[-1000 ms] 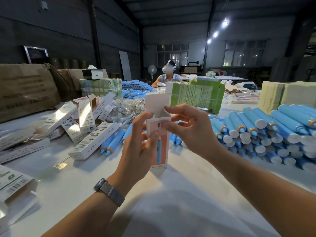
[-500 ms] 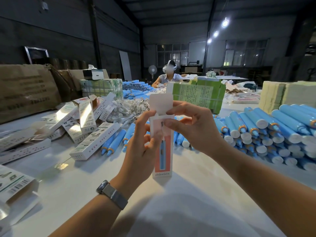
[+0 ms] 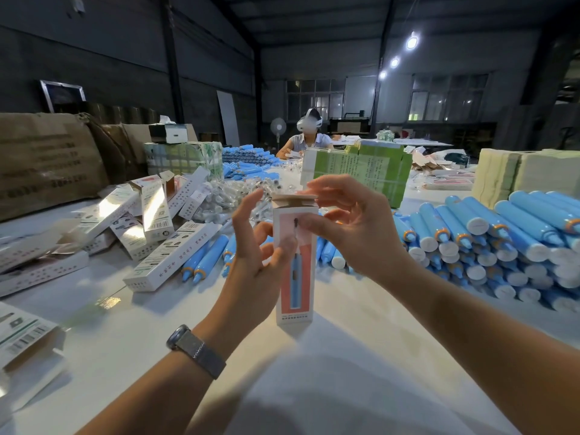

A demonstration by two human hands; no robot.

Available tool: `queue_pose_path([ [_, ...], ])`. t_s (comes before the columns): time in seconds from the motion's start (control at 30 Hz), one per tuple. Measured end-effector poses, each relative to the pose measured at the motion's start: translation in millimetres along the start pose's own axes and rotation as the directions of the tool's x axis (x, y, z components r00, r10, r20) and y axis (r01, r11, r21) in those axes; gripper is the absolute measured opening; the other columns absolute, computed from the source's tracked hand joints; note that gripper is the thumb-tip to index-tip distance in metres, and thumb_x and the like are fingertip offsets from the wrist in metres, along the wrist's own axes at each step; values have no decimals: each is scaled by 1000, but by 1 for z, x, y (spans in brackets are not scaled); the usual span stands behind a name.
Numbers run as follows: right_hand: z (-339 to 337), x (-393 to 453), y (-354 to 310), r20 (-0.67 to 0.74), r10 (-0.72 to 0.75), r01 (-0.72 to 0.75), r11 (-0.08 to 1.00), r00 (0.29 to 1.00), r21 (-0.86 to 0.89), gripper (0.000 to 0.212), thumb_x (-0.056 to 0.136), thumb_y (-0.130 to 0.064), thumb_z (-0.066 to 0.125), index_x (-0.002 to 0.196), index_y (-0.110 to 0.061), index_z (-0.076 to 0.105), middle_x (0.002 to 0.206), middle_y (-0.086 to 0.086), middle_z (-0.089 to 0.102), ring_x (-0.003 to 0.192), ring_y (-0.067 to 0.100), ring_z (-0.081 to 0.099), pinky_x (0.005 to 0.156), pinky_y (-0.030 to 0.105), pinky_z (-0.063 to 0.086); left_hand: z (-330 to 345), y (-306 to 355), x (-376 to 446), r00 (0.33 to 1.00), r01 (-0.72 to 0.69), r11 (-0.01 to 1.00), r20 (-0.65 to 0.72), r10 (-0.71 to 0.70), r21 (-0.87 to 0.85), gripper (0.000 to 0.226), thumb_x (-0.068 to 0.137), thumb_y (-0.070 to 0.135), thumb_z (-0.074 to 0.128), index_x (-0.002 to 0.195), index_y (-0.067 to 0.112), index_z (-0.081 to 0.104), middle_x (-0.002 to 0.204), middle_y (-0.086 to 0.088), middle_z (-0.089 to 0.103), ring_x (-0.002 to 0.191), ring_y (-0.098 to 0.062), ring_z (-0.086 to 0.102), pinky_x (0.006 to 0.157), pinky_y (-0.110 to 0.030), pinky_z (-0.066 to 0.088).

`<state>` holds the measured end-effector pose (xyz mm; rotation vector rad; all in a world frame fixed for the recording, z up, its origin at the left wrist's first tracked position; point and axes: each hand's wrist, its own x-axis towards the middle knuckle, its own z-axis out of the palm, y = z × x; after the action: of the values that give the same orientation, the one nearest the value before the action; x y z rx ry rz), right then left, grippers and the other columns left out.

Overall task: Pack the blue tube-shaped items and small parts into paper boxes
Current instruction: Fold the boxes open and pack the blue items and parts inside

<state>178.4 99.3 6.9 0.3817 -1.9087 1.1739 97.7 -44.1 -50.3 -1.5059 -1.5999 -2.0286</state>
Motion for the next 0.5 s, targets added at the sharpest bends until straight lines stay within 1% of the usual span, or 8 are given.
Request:
queue_pose_path([
  [0.07, 2, 0, 1, 9, 13, -13, 1000, 1000, 6, 30, 77, -5, 81, 96, -26, 71, 101, -5, 75, 98, 16, 70, 79, 37, 54, -2, 0, -1, 1000, -6, 1000, 12, 6, 26, 55, 99, 20, 51, 133, 60, 33, 117, 9, 64, 100, -14, 70, 83, -36, 60],
  [0.17, 3, -1, 2, 16, 21, -22, 1000, 1000, 20, 23, 78, -4, 79, 87, -24, 73, 102, -5, 75, 102, 13, 69, 79, 37, 52, -1, 2, -1, 1000, -10, 997, 20, 9, 77, 50, 99, 24, 49, 127, 64, 38, 115, 19, 63, 102, -14, 69, 80, -32, 60],
  [0.27, 2, 0, 2, 30, 21, -22, 999, 999, 27, 24, 78, -2, 79, 86, -24, 73, 100, -8, 75, 100, 12, 69, 77, 32, 53, 0, 4, -1, 1000, -23, 994, 0, 23, 106, 46, 99, 23, 49, 118, 64, 42, 113, 22, 61, 98, -13, 68, 79, -33, 60],
  [0.37, 3, 0, 0, 43, 15, -17, 999, 999, 36, 24, 79, 0, 77, 86, -22, 71, 98, -13, 74, 97, 9, 69, 73, 25, 51, 2, 5, -1, 999, -41, 991, -20, 44, 124, 45, 98, 23, 49, 116, 64, 42, 115, 23, 59, 102, -14, 66, 82, -27, 57],
  [0.43, 5, -2, 0, 44, 13, -15, 999, 999, 41, 22, 80, 0, 76, 87, -20, 70, 100, -11, 73, 97, 11, 68, 73, 24, 51, 4, 5, -1, 997, -55, 987, -53, 64, 150, 46, 97, 21, 50, 115, 63, 42, 114, 24, 56, 108, -16, 62, 86, -23, 54],
  [0.5, 7, -3, 0, 33, 15, -16, 998, 999, 55, 22, 80, 2, 75, 86, -18, 69, 101, -8, 73, 96, 10, 68, 72, 22, 51, 5, 6, -1, 995, -54, 991, -71, 63, 126, 46, 97, 18, 50, 113, 60, 44, 111, 22, 55, 109, -18, 59, 86, -24, 54],
])
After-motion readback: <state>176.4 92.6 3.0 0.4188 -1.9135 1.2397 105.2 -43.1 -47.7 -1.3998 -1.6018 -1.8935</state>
